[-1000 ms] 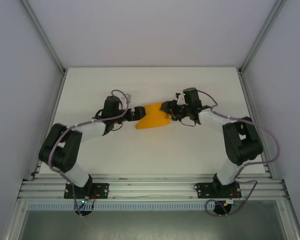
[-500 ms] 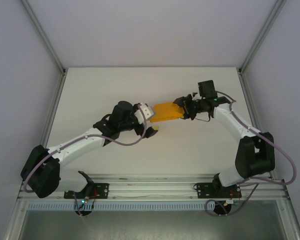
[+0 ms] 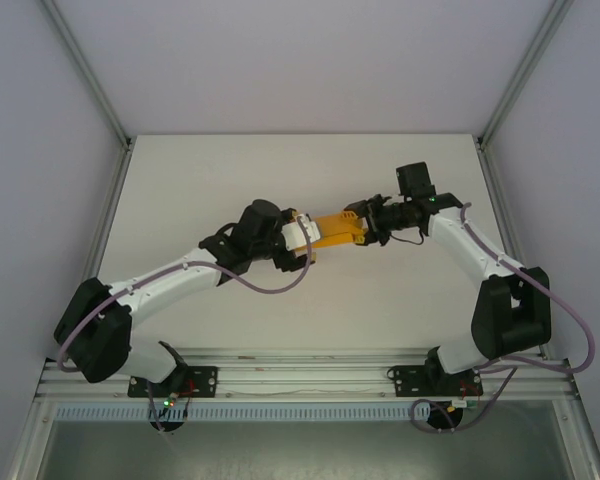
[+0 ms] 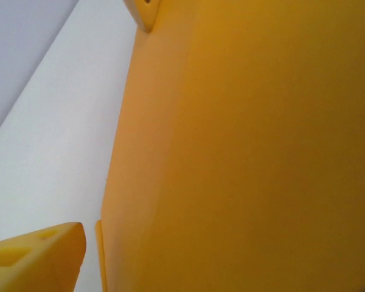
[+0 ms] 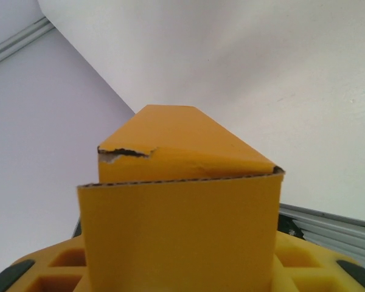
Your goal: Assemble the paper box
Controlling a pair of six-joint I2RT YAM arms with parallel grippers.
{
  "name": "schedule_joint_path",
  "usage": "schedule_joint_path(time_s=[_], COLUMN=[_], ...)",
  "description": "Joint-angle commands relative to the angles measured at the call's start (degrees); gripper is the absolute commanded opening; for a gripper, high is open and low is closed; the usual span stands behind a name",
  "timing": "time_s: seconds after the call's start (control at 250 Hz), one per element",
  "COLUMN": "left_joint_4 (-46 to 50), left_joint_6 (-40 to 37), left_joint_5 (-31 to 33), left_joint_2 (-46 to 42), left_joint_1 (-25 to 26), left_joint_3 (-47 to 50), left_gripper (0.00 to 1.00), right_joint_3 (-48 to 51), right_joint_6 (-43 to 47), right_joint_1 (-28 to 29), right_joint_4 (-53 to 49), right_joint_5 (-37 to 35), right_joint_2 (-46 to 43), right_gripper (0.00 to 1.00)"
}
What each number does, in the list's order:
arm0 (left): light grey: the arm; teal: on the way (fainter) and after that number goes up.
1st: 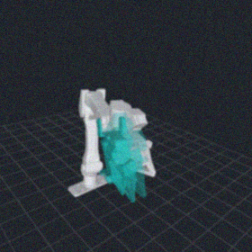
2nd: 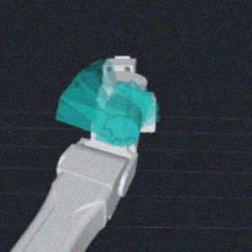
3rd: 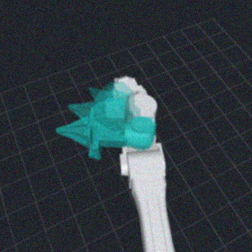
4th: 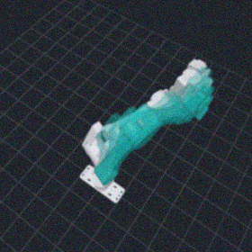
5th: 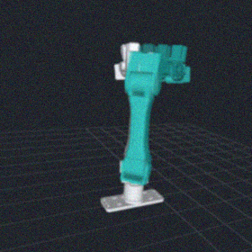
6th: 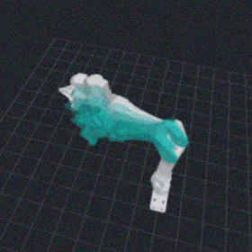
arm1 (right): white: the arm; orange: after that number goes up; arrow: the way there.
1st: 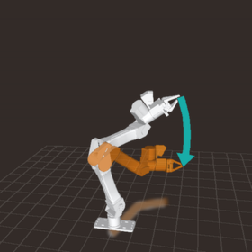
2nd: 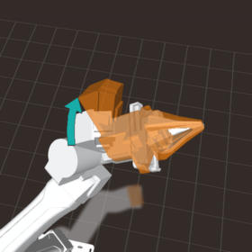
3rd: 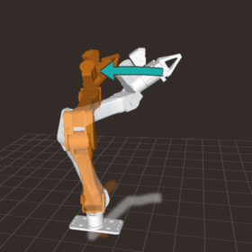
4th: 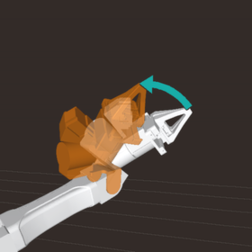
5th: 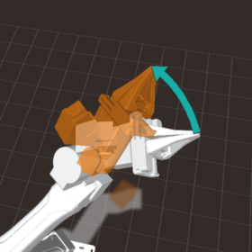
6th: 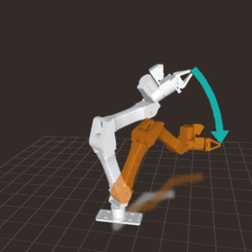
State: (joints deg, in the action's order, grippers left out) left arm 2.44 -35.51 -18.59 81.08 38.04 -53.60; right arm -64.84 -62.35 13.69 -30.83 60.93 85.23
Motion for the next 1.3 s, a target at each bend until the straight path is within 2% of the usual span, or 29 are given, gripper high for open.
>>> schedule_joint_path(time_s=[0.0,0.064,0.192,0.248,0.308,0.404,0.524,0.584,0.636,0.704,0.756,0.811,0.911,0.951,1.111,1.215,1.295], left_joint_4=[0.7,1.1,-0.8,-1.1,-0.4,2.1,7.3,11.3,16.2,24.1,27.7,30.6,33.4,34.9,37.9,39.0,39.6], left_joint_6=[-1.2,-0.9,-1.2,-1.4,-1.0,-1.0,-1.7,-2.8,-2.8,-3.0,-1.6,-0.8,-0.4,0.0,0.4,0.4,0.5], left_joint_5=[2.7,4.0,4.6,3.9,3.2,1.8,1.9,1.9,1.4,-0.5,-0.5,0.5,1.3,0.7,-1.5,-3.1,-3.4], left_joint_2=[1.6,1.8,0.5,-0.3,-1.0,-1.5,-1.6,-1.0,0.3,2.9,5.0,7.2,10.4,11.8,15.0,16.7,17.8], left_joint_1=[0.0,0.0,0.0,0.0,0.1,0.0,0.1,0.0,0.0,0.0,-0.1,-0.1,-0.2,-0.3,-0.6,-1.1,-1.4], left_joint_3=[-2.8,-3.5,-2.4,-1.9,-1.9,-1.9,-2.8,-3.7,-5.4,-8.3,-10.4,-12.1,-14.1,-15.3,-17.7,-18.5,-19.0], left_gripper=[0.64,0.56,0.44,0.39,0.38,0.37,0.37,0.37,0.38,0.38,0.37,0.37,0.37,0.37,0.37,0.37,0.37], right_joint_3=[0.2,0.4,2.0,3.2,4.6,6.6,7.2,7.1,8.1,12.3,15.8,17.3,14.6,14.1,9.6,5.6,4.1], right_joint_6=[-1.0,-0.7,-2.2,-3.4,-4.0,-2.0,10.0,20.3,32.1,42.9,47.5,52.0,58.8,61.2,73.9,79.5,82.2], right_joint_1=[0.4,0.3,0.2,0.1,-0.4,-2.1,-5.2,-6.0,-5.8,-5.8,-5.9,-5.9,-5.6,-4.9,-0.2,2.1,3.6], right_joint_4=[-1.1,-1.3,2.5,5.7,9.4,11.8,9.6,10.6,13.3,20.0,25.2,27.3,22.5,21.1,8.1,-0.7,-3.6], right_joint_5=[4.5,4.5,2.0,0.6,-0.7,-5.3,-14.5,-21.0,-26.6,-30.1,-30.7,-26.3,-14.0,-11.8,-16.5,-19.1,-20.5], right_joint_2=[-1.9,-2.2,-4.0,-4.9,-5.8,-7.7,-11.4,-14.8,-18.6,-24.1,-27.5,-29.4,-28.8,-27.9,-22.3,-17.7,-14.9], right_gripper=[0.4,0.48,0.54,0.6,0.66,0.7,0.83,0.84,1.0,1.0,1.0,1.0,1.0,0.99,0.89,0.79,0.75])
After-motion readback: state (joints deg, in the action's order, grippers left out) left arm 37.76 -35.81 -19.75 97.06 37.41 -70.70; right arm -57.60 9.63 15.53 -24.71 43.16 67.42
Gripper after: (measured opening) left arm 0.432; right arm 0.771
